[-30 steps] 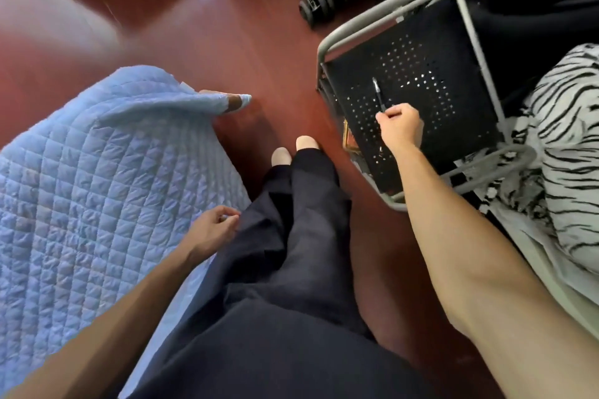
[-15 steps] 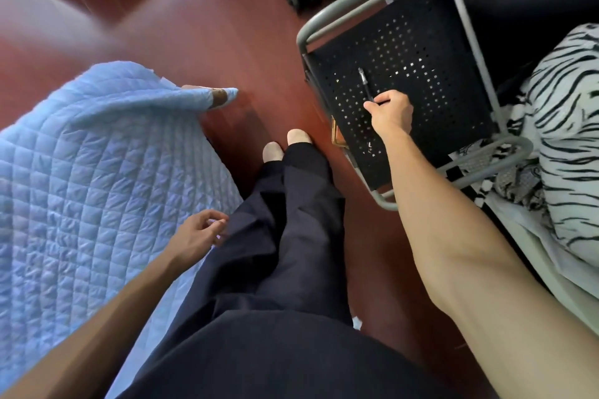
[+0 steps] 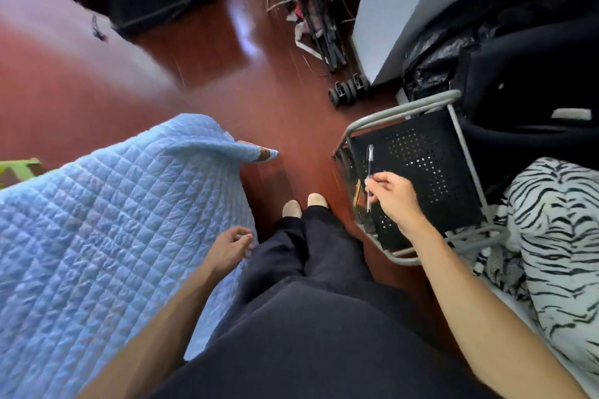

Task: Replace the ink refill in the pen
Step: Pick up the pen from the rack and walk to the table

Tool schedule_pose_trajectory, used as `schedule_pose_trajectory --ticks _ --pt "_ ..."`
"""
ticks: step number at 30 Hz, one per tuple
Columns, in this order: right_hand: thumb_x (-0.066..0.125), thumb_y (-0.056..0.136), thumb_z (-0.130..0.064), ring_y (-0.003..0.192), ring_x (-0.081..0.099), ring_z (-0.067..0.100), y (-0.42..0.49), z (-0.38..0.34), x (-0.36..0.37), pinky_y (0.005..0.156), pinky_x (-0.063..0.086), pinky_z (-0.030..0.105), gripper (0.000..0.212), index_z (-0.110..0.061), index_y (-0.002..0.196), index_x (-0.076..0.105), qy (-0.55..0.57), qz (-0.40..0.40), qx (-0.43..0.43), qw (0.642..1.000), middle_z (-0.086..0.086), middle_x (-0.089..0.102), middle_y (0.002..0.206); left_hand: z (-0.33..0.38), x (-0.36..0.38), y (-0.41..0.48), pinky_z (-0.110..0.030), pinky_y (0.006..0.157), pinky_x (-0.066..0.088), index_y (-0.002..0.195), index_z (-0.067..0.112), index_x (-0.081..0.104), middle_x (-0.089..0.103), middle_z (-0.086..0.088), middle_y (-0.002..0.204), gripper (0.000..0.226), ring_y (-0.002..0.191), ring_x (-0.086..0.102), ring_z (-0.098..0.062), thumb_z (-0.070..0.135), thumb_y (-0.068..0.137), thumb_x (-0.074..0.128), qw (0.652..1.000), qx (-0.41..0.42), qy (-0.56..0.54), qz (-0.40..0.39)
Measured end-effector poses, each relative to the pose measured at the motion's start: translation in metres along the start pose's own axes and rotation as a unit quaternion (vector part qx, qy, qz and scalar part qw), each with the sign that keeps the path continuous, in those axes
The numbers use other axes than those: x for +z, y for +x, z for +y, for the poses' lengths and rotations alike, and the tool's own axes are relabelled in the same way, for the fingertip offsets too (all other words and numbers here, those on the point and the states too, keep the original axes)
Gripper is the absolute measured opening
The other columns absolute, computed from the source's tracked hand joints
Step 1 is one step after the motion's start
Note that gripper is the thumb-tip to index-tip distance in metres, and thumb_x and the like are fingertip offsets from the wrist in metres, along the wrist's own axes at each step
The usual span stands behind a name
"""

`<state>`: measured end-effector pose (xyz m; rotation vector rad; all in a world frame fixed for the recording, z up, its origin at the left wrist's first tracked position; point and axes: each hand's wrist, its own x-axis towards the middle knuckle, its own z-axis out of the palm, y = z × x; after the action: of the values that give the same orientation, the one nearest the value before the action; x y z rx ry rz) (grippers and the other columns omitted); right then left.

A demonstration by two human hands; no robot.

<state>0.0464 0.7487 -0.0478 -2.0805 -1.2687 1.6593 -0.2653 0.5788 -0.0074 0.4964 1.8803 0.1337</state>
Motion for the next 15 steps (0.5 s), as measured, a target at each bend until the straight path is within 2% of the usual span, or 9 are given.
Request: schedule_pose_trajectory --ticks 3,7,9,11,15 --pt "0.070 0.105 -0.014 0.069 0.068 0.009 -0.032 -0.027 0.012 0.065 0.054 0.011 0.012 -0.013 0.117 0.071 0.017 -0.042 -0.048 0.998 -0.001 0.076 0.092 -0.013 -0.009 -0.012 -0.009 0.045 0.043 0.111 0.002 0.063 0.065 -0.007 0.079 0.017 0.058 0.056 -0.013 0.008 0.104 0.049 0.998 0.001 -0.055 0.024" --pt "0.069 0.105 -0.016 0.065 0.070 -0.003 -0.060 -0.052 0.026 0.063 0.052 0.015 0.013 -0.023 0.115 0.074 0.046 -0.100 -0.074 0.991 -0.003 0.082 0.088 -0.035 -0.016 -0.022 -0.022 0.054 0.042 0.115 0.002 0.064 0.065 -0.010 0.083 0.021 0.059 0.056 -0.014 0.011 0.103 0.049 0.991 -0.025 -0.126 0.036" --pt "0.071 0.104 -0.017 0.062 0.069 -0.004 -0.069 -0.062 0.032 0.058 0.052 0.011 0.011 -0.024 0.111 0.076 0.053 -0.118 -0.082 0.988 -0.005 0.083 0.084 -0.045 -0.017 -0.024 -0.017 0.051 0.043 0.116 -0.002 0.063 0.063 -0.011 0.084 0.022 0.059 0.055 -0.012 0.007 0.103 0.048 0.986 -0.037 -0.158 0.047" --pt "0.072 0.103 -0.016 0.059 0.067 -0.002 -0.074 -0.069 0.037 0.056 0.052 0.011 0.011 -0.022 0.111 0.076 0.056 -0.129 -0.086 0.986 -0.004 0.083 0.083 -0.055 -0.018 -0.025 -0.010 0.042 0.040 0.114 -0.007 0.060 0.058 -0.012 0.079 0.020 0.057 0.051 -0.013 0.003 0.104 0.046 0.980 -0.049 -0.185 0.054" --pt "0.070 0.104 -0.011 0.056 0.064 -0.002 -0.077 -0.082 0.045 0.052 0.051 0.012 0.010 -0.015 0.112 0.075 0.063 -0.139 -0.087 0.985 -0.004 0.081 0.077 -0.068 -0.017 -0.027 -0.010 0.039 0.039 0.112 -0.007 0.058 0.055 -0.013 0.076 0.018 0.057 0.049 -0.015 0.001 0.106 0.043 0.971 -0.076 -0.217 0.063"
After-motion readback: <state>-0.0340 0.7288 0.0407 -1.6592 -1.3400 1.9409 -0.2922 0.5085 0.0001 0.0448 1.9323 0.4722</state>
